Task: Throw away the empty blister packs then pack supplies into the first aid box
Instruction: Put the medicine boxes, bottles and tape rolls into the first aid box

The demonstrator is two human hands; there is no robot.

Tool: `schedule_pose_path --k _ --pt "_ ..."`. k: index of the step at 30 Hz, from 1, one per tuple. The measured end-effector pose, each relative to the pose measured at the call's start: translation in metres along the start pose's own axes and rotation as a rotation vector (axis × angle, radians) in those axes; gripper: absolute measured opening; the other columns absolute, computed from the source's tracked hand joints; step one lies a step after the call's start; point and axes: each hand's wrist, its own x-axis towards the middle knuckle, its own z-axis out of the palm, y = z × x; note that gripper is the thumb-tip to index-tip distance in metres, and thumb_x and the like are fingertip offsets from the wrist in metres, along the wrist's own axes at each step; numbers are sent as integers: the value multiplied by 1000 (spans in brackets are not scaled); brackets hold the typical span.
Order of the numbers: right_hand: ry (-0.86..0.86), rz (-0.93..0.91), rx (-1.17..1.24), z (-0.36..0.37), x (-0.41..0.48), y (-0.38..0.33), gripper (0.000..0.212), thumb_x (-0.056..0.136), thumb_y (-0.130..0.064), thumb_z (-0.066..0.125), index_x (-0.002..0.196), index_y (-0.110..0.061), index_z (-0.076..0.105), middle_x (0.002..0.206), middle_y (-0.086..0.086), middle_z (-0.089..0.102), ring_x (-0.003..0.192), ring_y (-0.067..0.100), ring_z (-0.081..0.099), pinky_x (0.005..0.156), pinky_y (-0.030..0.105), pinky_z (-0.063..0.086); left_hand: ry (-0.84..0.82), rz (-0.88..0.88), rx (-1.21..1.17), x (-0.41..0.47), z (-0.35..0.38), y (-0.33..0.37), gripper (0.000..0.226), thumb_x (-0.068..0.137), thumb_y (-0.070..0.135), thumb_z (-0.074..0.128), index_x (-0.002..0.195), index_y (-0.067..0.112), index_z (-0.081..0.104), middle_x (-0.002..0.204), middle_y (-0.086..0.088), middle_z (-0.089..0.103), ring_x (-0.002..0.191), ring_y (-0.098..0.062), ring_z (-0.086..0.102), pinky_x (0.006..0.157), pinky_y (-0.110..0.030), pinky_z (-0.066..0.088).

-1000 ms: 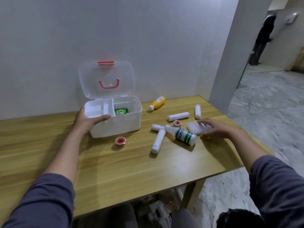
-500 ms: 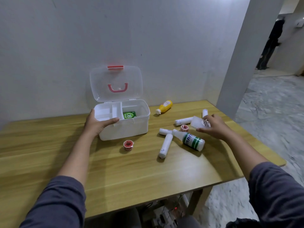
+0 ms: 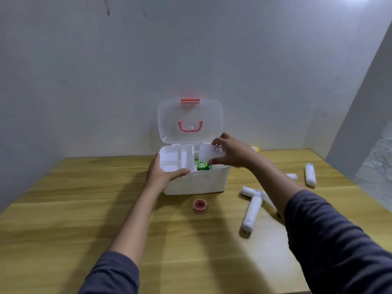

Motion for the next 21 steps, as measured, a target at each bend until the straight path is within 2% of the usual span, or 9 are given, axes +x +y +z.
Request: schedule_pose_path --k 4,8,11,17,19,21 --pt "-85 1 -164 13 27 -5 70 69 -53 70 124 -15 50 122 9 49 105 31 54 87 37 44 18 0 -7 2 0 -7 141 18 80 88 142 24 52 141 -2 62 131 -25 58 109 -49 51" --pt "-139 -13 -104 31 43 -14 70 69 -50 71 125 -14 50 121 8 47 104 29 53 87 38 46 35 13 -11 6 3 -11 118 29 66 93 135 26 57 136 -1 65 126 -23 62 107 -49 53" --pt "-162 -16 -83 42 46 -15 69 69 -51 70 125 -16 50 123 6 49 104 26 53 88 39 49 44 16 -4 8 3 -12 117 29 64 93 134 26 58 134 -1 66 125 -23 63 107 -49 52" --pt "-178 -83 18 22 45 -7 63 69 -36 76 124 -16 52 121 8 54 110 24 52 94 37 45 36 4 1 9 3 -12 133 24 76 90 141 27 53 143 -1 61 132 -24 58 111 -48 50" --pt "-214 -84 -44 15 41 -1 58 71 -30 76 123 -18 54 119 8 55 109 24 52 93 35 43 33 -4 -1 9 2 -12 143 17 82 86 145 27 51 146 0 59 135 -23 56 112 -48 49" --pt "-247 -87 -115 15 37 1 51 74 -26 74 122 -19 57 117 9 57 109 25 52 90 33 42 25 -4 4 7 2 -11 144 17 82 86 146 28 50 147 0 58 136 -23 55 113 -48 48"
